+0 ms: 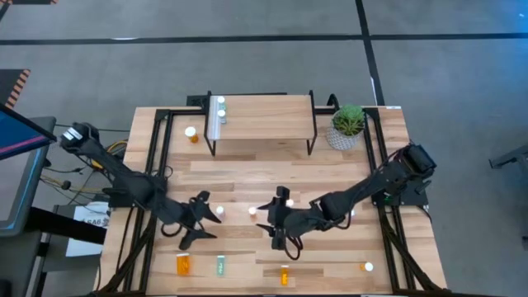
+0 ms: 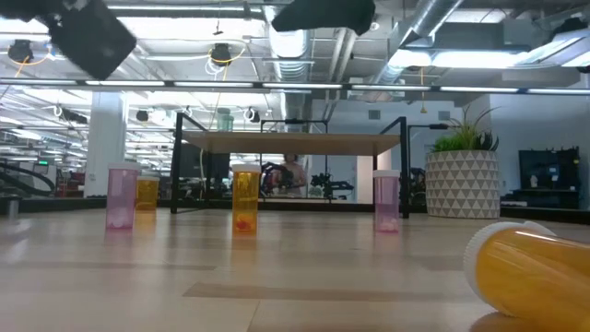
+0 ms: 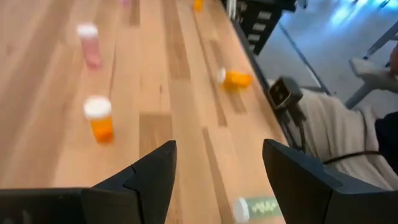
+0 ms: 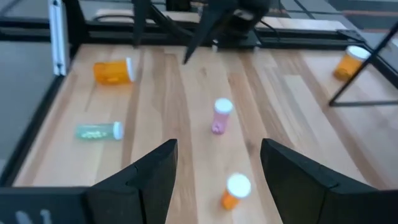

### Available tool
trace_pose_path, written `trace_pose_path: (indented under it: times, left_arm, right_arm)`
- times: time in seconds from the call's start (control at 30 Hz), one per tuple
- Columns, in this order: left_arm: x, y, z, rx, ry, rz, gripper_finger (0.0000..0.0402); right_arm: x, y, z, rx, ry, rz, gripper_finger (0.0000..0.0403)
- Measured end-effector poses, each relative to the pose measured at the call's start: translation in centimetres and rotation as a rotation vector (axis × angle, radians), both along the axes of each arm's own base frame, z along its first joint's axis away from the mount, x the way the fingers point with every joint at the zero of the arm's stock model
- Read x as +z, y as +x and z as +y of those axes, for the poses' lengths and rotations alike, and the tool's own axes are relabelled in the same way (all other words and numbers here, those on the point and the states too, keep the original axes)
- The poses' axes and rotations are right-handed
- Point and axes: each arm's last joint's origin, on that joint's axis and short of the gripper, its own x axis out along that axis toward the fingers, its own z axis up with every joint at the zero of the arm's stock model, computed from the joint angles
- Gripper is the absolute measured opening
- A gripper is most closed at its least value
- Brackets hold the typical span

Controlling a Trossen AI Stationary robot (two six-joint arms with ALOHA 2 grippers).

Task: Pick and place medicine bottles onto shelf by color
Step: Put the blue pill bottle on the shelf aligned with the other blue pill bottles

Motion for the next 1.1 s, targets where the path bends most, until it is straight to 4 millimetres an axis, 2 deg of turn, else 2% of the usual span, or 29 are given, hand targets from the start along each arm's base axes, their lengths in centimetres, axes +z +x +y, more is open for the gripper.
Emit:
trace_pose_path:
  times: [0.17,0.4,0.7,0.97,1.1]
  left_arm:
    - [-1.2,0.6,-0.3,0.024,0.007,0.060,0.0226]
    - [-1.6,0.9,-0.1,0.098,-0.069,0.107,0.0226]
    - [-1.9,-0.9,-2.0,0.211,-0.220,0.180,0.0226]
    - [-1.8,-3.2,-4.3,0.228,-0.307,0.172,0.0226]
    - [-2.0,-3.5,-4.7,0.233,-0.311,0.172,0.0220]
  right_arm:
    - [-0.4,-0.3,-0.1,-0.033,0.005,0.039,0.0255]
    - [-0.9,-0.3,-0.8,-0.037,-0.030,0.098,0.0255]
    - [-0.7,0.6,-2.6,-0.010,-0.004,0.098,0.0255]
    - [-0.4,0.0,-0.4,0.015,0.056,0.051,0.0255]
    - [0.1,-0.3,0.9,0.023,0.079,-0.011,0.0255]
